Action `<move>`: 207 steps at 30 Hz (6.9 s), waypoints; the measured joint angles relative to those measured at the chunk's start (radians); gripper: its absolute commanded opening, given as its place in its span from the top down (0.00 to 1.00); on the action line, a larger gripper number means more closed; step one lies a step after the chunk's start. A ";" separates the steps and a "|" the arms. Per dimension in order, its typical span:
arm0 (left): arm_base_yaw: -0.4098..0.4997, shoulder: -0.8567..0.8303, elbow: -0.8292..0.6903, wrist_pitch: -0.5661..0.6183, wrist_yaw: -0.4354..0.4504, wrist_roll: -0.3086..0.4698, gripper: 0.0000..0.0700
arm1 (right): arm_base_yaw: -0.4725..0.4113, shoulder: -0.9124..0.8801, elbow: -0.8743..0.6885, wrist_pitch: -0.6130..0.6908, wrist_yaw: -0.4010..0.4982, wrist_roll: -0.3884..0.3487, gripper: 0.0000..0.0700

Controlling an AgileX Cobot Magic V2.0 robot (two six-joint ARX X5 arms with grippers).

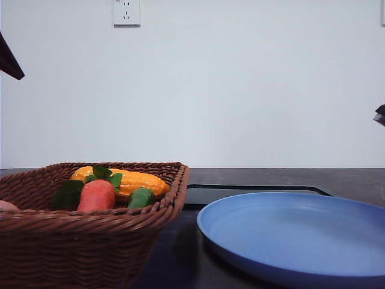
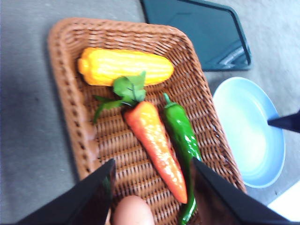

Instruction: Transfer egg from basket to plate and serve

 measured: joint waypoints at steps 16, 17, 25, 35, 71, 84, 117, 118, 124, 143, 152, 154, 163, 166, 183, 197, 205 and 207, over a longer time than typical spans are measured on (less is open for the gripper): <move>-0.324 0.009 0.105 -0.234 -0.261 -0.015 0.46 | -0.071 -0.303 0.000 -0.058 0.002 0.057 1.00; -0.355 0.017 0.115 -0.253 -0.301 -0.018 0.46 | -0.075 -0.313 0.000 -0.058 0.002 0.062 1.00; -0.543 0.147 0.144 -0.301 -0.459 -0.064 0.46 | -0.085 -0.351 0.000 -0.059 0.002 0.077 1.00; -0.601 0.392 0.144 -0.293 -0.551 -0.111 0.46 | -0.085 -0.351 0.000 -0.060 -0.003 0.077 1.00; -0.603 0.589 0.152 -0.224 -0.552 -0.119 0.80 | -0.085 -0.351 0.000 -0.053 -0.003 0.077 1.00; -0.605 0.580 0.359 -0.247 -0.569 -0.071 0.80 | -0.082 -0.351 0.033 -0.065 -0.107 0.125 1.00; -0.928 0.791 0.636 -0.073 -0.573 0.009 0.80 | 0.145 -0.200 0.068 -0.117 -0.089 0.148 1.00; -0.928 0.804 0.636 -0.073 -0.573 0.009 0.80 | 0.145 -0.200 0.068 -0.116 -0.089 0.148 1.00; -0.928 0.844 0.636 -0.065 -0.573 0.012 0.80 | 0.145 -0.200 0.068 -0.116 -0.089 0.148 1.00; -0.935 0.866 0.636 -0.030 -0.573 0.035 0.66 | 0.145 -0.200 0.068 -0.109 -0.097 0.148 1.00; -0.935 0.866 0.636 -0.028 -0.573 0.035 0.46 | 0.145 -0.200 0.068 -0.111 -0.096 0.148 1.00; -0.935 0.866 0.636 -0.027 -0.573 0.035 0.45 | 0.145 -0.200 0.069 -0.115 -0.096 0.149 1.00; -0.929 0.848 0.635 -0.034 -0.573 0.034 0.46 | 0.143 -0.199 0.155 -0.183 -0.077 0.151 1.00; -0.915 0.782 0.635 -0.036 -0.573 0.034 0.46 | 0.125 -0.174 0.191 -0.232 -0.077 0.141 1.00; -0.748 0.288 0.635 -0.094 -0.608 0.035 0.46 | -0.064 0.272 0.500 -0.229 -0.071 -0.011 1.00; -0.681 0.183 0.635 -0.139 -0.609 0.035 0.46 | -0.105 0.714 0.854 -0.198 -0.070 -0.014 1.00; -0.681 0.184 0.635 -0.141 -0.609 0.035 0.46 | -0.104 0.778 0.888 -0.197 -0.068 -0.014 0.96; -0.681 0.184 0.635 -0.141 -0.609 0.035 0.46 | -0.104 0.779 0.890 -0.196 -0.063 -0.014 0.86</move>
